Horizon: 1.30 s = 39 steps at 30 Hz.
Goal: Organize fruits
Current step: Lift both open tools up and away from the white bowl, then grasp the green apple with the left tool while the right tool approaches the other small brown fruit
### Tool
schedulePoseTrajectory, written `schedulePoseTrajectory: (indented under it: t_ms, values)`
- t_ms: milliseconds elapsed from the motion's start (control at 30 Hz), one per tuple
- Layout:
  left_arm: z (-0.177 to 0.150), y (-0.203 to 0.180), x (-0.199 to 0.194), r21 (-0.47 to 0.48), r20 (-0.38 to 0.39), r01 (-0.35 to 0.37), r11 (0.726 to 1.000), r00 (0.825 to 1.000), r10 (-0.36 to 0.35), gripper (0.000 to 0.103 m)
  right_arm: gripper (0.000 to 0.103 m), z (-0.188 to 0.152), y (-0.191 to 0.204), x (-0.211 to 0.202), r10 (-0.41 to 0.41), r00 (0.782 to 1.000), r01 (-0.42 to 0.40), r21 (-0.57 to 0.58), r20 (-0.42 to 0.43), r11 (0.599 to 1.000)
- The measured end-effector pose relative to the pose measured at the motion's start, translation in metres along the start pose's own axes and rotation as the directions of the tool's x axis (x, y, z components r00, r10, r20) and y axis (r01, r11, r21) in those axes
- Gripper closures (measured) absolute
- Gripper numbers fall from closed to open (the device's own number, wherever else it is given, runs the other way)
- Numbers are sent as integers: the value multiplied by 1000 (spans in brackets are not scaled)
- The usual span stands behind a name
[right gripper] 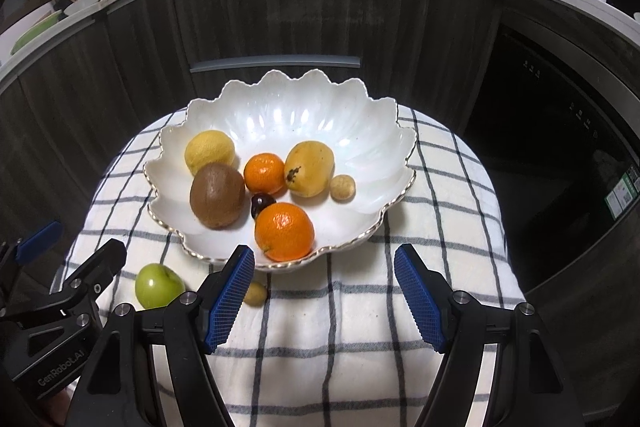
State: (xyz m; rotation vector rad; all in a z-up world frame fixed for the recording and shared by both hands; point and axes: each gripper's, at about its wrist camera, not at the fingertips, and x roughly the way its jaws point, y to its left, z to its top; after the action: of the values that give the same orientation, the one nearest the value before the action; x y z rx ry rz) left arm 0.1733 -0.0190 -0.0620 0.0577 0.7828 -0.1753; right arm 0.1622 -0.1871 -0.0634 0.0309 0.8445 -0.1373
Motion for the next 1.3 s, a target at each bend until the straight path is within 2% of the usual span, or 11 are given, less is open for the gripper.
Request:
schedulePoseTrajectory:
  t_ms: [600,1000,1167,1300]
  values:
    - [-32,-9,31,32,-68,15,999,998,-13,16,30,-29,-4,16,-19,999,20,23,-38,1000]
    - [-40,-14,57,53,-112,21,998,994,-15,23,30,-36,0,31,-19,998,20,16,-66,1000]
    - [-41,-17,64,61,-126,32,998,992,-24,33,30,-37,0,37,-19,997,21,21,-72,1000]
    - [-43,-19,66,65,-128,32,997,992,-23,36,30,-38,-2,39,-20,997,22,27,-78,999]
